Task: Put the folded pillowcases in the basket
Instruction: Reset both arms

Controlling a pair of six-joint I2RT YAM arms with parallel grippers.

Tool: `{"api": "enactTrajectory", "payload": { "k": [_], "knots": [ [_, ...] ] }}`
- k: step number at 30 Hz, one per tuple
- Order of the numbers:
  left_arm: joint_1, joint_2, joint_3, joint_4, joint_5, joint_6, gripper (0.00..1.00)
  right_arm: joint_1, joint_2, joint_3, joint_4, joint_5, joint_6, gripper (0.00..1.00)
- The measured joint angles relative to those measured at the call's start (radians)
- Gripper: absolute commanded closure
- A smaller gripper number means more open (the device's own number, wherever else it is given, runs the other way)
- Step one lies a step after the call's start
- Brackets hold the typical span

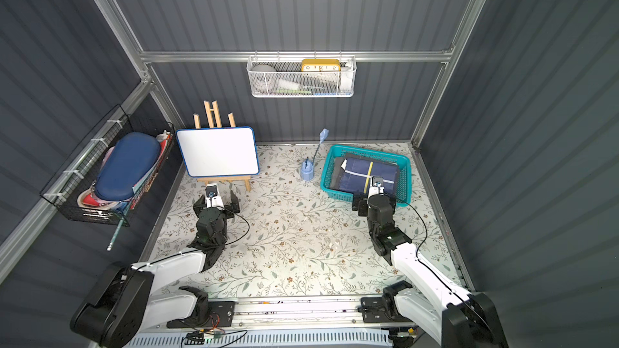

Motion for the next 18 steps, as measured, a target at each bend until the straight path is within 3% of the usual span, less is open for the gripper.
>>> {"api": "enactTrajectory", "payload": {
  "k": [3,8,13,18],
  "knots": [
    [0.029,0.132,-0.014,0.142,0.066,0.052,0.0,-0.005,0.112,-0.063,0.169,0.041,-0.064,0.01],
    [0.041,0.227,-0.046,0.367,0.188,0.127,0.01,-0.042,0.259,-0.155,0.523,0.037,-0.101,0.01],
    [0.099,0.358,-0.06,0.569,0.327,0.139,0.0,-0.135,0.377,-0.167,0.727,-0.095,-0.079,0.01],
    [0.171,0.406,-0.02,0.541,0.397,0.103,0.0,-0.23,0.477,-0.14,0.855,-0.204,-0.061,0.01]
  ]
}}
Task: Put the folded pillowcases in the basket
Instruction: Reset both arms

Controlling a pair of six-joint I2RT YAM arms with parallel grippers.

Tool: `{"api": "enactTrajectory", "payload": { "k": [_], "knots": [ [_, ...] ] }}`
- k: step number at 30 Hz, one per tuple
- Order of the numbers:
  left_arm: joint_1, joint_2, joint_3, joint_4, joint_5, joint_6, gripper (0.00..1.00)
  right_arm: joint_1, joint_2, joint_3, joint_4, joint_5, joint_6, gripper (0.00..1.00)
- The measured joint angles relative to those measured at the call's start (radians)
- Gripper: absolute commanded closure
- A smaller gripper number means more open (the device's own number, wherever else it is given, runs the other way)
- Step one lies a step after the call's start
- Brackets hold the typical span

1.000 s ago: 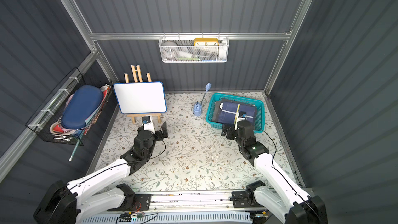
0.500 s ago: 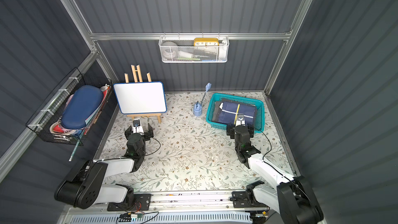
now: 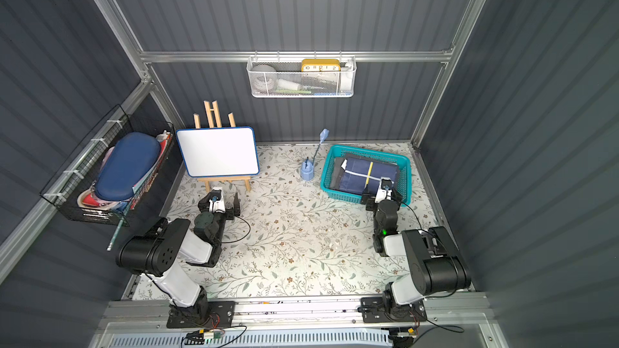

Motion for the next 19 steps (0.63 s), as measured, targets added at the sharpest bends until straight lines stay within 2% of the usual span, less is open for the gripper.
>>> {"api": "enactTrajectory", "payload": {
  "k": [4,19],
  "knots": [
    [0.049,-0.003,0.093,-0.061,0.032,-0.047,0.0,-0.013,-0.008,0.037,-0.068,-0.023,0.005,0.01],
    [0.063,-0.006,0.099,-0.134,0.072,-0.083,0.0,-0.014,-0.016,0.053,-0.11,-0.021,0.013,0.01]
  ]
}}
